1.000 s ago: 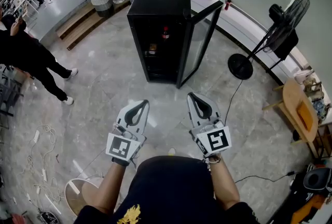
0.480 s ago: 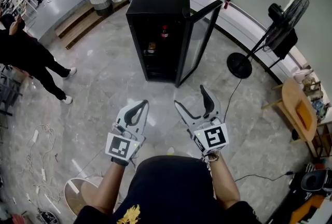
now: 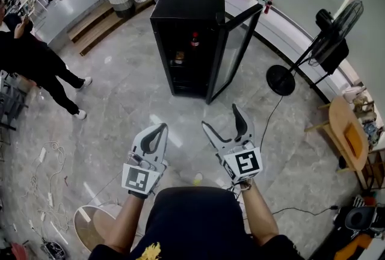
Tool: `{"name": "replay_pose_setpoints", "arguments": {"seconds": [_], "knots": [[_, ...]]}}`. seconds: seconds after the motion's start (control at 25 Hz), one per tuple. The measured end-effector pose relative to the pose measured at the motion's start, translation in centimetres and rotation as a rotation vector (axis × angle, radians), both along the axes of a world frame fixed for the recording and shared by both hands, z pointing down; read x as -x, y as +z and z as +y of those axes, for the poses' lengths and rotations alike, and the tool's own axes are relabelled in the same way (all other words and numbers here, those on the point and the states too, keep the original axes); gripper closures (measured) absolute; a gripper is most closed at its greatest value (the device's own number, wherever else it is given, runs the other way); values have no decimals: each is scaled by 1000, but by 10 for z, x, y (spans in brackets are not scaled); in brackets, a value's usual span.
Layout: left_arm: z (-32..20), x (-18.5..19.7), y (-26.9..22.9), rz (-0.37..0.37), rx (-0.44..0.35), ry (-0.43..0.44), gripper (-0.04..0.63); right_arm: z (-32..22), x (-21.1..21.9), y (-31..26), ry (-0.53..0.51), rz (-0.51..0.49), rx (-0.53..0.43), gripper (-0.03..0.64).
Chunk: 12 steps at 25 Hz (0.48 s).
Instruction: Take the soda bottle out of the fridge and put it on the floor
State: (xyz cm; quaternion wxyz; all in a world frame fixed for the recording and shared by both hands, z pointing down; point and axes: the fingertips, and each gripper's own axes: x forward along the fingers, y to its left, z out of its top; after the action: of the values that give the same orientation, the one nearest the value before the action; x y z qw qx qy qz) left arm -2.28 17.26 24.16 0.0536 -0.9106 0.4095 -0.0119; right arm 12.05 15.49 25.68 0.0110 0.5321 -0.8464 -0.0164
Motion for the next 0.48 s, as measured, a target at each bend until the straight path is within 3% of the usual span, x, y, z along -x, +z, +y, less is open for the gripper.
{"name": "replay_pose_setpoints", "arguments": {"seconds": [0.24, 0.48], "knots": [[-26, 29, 11, -32, 55, -32, 580, -36, 10, 11, 13, -17, 23, 230], [-84, 56, 19, -12, 76, -22, 580, -89, 29, 29, 54, -11, 54, 230]]}}
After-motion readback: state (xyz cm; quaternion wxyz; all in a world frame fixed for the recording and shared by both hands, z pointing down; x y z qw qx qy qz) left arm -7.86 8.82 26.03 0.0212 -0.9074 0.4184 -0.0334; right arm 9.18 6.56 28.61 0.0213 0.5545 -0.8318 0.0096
